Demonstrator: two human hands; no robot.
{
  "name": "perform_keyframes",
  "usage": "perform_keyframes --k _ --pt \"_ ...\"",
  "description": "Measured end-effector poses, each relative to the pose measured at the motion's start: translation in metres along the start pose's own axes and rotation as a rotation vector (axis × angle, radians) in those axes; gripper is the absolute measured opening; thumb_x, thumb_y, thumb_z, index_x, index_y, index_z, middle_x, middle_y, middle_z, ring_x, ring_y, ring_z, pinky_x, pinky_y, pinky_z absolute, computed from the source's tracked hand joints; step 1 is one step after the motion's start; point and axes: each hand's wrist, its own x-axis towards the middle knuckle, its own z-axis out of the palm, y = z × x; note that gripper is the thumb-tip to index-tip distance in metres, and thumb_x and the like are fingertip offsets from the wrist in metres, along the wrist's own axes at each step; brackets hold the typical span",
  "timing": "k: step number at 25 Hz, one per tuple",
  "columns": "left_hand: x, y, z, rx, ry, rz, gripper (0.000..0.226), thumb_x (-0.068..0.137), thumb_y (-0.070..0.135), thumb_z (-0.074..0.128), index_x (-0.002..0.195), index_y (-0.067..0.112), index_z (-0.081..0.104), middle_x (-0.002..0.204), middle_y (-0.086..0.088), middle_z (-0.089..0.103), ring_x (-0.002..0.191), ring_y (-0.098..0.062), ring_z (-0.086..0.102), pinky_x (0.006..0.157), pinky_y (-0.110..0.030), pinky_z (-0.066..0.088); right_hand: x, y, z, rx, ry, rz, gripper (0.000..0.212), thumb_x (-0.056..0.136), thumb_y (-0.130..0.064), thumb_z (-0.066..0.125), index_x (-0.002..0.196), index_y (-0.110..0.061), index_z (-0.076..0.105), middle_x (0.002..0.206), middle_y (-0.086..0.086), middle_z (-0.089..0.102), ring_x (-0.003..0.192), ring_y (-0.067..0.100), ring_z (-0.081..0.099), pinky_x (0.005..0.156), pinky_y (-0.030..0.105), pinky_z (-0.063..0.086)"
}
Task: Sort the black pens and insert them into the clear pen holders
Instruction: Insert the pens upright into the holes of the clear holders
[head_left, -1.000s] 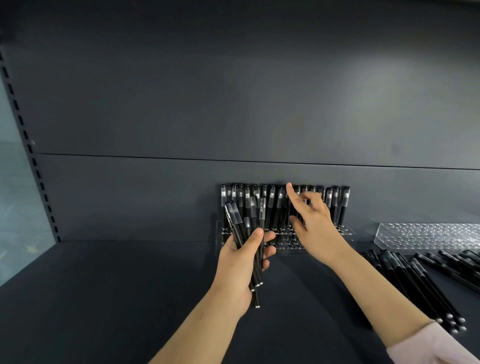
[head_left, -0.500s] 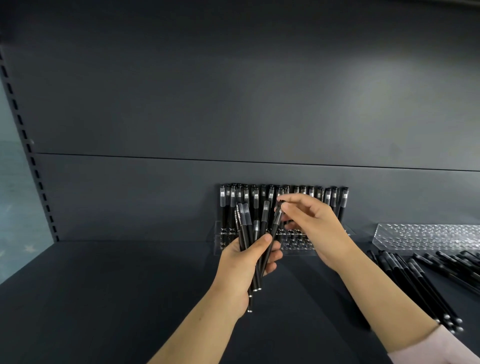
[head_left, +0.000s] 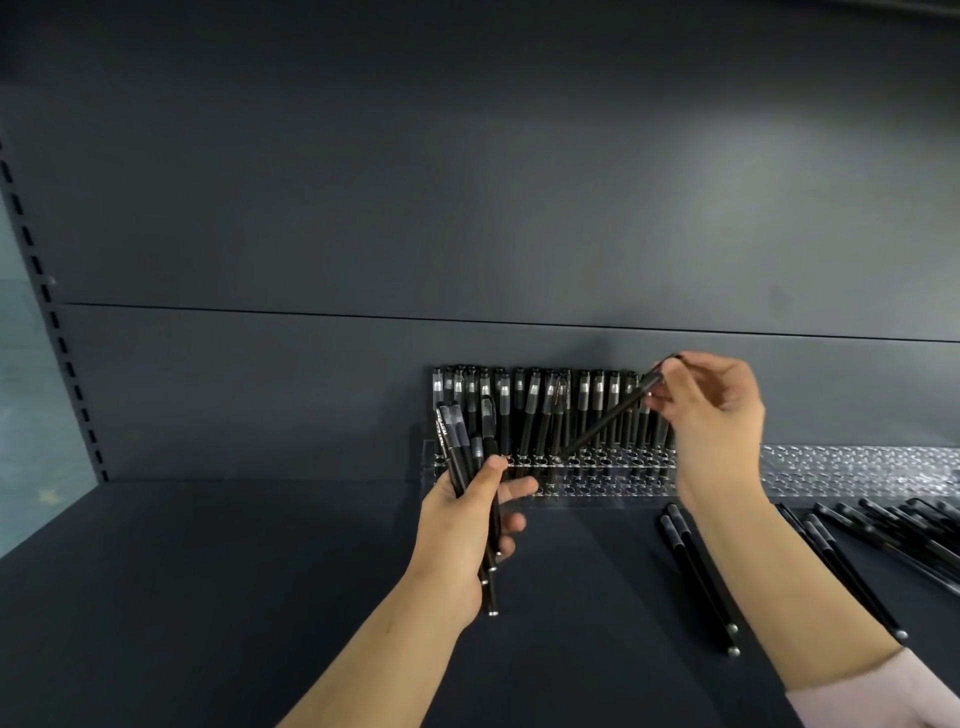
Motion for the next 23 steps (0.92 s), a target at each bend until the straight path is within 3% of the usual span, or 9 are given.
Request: perform_keyframes --k 4,8,12,15,19,23 --pt "0.003 -0.004 0.002 0.032 0.015 -0.015 0.018 0.098 0.025 0.057 0.105 0.009 0.058 0.068 -0.001 0.067 0.043 -0.008 0.043 0.038 -0.020 0.032 -0.002 -0.003 -0.005 -0.237 -0.005 -0.209 0.015 0.094 -0.013 0.061 0.094 -0.026 0.054 0.092 -0.004 0.066 0.077 0.012 0.068 0.078 0.028 0.055" --pt "0.004 -0.004 0.003 0.031 0.001 -0.003 0.015 0.099 0.024 0.054 0.104 0.009 0.054 0.071 -0.003 0.063 0.044 -0.008 0.041 0.038 -0.020 0.031 -0.013 0.002 0.003 -0.362 -0.096 -0.258 0.017 0.094 -0.016 0.060 0.092 -0.032 0.054 0.092 -0.007 0.066 0.081 0.014 0.068 0.070 0.013 0.049" --pt "0.001 -0.003 0.003 0.059 -0.030 0.012 0.017 0.099 0.025 0.055 0.106 0.010 0.054 0.071 -0.004 0.063 0.043 -0.009 0.041 0.037 -0.020 0.030 -0.014 0.010 0.003 -0.427 -0.148 -0.287 0.011 0.094 -0.014 0.060 0.096 -0.025 0.059 0.090 -0.009 0.066 0.081 0.007 0.066 0.070 0.009 0.047" --pt "0.000 -0.004 0.004 0.075 -0.032 0.010 0.017 0.099 0.025 0.055 0.107 0.010 0.055 0.071 -0.005 0.061 0.043 -0.009 0.041 0.037 -0.020 0.030 -0.011 0.021 0.002 -0.593 -0.223 -0.459 0.014 0.092 -0.009 0.062 0.103 -0.016 0.068 0.096 -0.006 0.067 0.084 -0.006 0.058 0.074 0.004 0.043" --pt "0.000 -0.002 0.007 0.084 0.003 0.004 0.011 0.099 0.014 0.049 0.105 0.007 0.055 0.075 -0.007 0.062 0.041 -0.009 0.040 0.036 -0.020 0.029 -0.006 0.037 0.002 -0.805 -0.482 -0.576 0.041 0.095 -0.017 0.057 0.136 -0.015 0.055 0.109 -0.003 0.055 0.094 0.009 0.053 0.085 0.024 0.049" --pt "-0.002 -0.002 0.008 0.103 -0.005 0.028 0.011 0.098 0.010 0.049 0.106 0.008 0.057 0.082 -0.005 0.074 0.044 -0.009 0.046 0.039 -0.020 0.036 -0.010 0.041 0.001 -0.976 -0.572 -0.458 0.050 0.098 -0.029 0.050 0.147 -0.026 0.038 0.097 -0.003 0.049 0.075 0.008 0.044 0.079 0.030 0.049"
